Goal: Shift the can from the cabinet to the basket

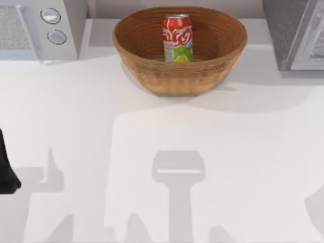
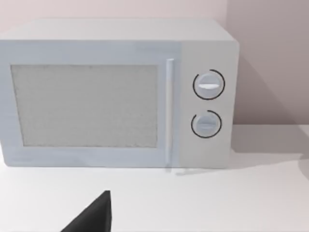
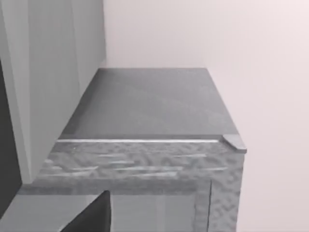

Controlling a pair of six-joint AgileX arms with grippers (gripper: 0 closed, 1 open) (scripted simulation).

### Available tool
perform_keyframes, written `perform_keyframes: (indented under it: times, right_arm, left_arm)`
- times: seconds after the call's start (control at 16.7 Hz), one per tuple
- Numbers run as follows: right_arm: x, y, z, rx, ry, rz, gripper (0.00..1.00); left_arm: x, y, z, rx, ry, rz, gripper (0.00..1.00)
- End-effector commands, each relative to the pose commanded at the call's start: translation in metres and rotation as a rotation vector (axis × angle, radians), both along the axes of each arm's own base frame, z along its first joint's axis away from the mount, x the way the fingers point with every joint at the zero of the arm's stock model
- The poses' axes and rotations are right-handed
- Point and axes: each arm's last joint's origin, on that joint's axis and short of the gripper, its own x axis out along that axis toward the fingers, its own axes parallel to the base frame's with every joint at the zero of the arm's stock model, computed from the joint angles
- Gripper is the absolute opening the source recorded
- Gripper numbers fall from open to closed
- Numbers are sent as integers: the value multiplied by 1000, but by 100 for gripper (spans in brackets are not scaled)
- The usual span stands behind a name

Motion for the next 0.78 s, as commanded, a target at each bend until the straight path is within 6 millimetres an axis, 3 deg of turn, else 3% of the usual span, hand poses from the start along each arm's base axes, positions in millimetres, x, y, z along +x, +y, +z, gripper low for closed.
perform_keyframes:
  times: [0.18, 0.36, 0.6, 0.78]
  right_arm:
    - [17, 12, 2, -4, -4, -1, 100]
    - [49, 40, 4, -3, -7, -1, 100]
    - [93, 110, 5, 3, -7, 0, 100]
    - [106, 179, 4, 5, -4, 1, 100]
  left_arm:
    - [0, 0, 0, 0, 0, 0, 100]
    - [0, 0, 0, 0, 0, 0, 100]
    - [0, 0, 0, 0, 0, 0, 100]
    - [0, 0, 0, 0, 0, 0, 100]
